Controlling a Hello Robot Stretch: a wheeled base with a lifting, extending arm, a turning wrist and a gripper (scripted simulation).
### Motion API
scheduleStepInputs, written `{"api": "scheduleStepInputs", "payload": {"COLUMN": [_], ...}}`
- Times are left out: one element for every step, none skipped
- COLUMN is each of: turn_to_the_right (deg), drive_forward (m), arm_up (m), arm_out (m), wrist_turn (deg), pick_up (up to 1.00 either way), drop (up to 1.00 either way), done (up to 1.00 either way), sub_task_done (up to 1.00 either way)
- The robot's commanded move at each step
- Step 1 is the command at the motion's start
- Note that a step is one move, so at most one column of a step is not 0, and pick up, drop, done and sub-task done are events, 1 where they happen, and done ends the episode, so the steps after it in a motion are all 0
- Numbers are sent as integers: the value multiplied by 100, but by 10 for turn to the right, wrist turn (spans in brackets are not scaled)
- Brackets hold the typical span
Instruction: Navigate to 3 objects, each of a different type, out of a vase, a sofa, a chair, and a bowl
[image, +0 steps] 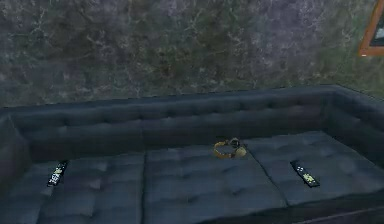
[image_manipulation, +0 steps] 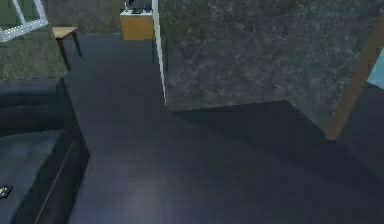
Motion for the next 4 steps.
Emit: {"api": "scheduleStepInputs", "payload": {"turn_to_the_right": [450,270,30,0], "drive_forward": [0,0,0,100], "arm_up": [0,0,0,0], "arm_out": [0,0,0,0], "wrist_turn": [0,0,0,0], "pick_up": [0,0,0,0], "drop": [0,0,0,0], "done": [0,0,0,0], "sub_task_done": [0,0,0,0]}}
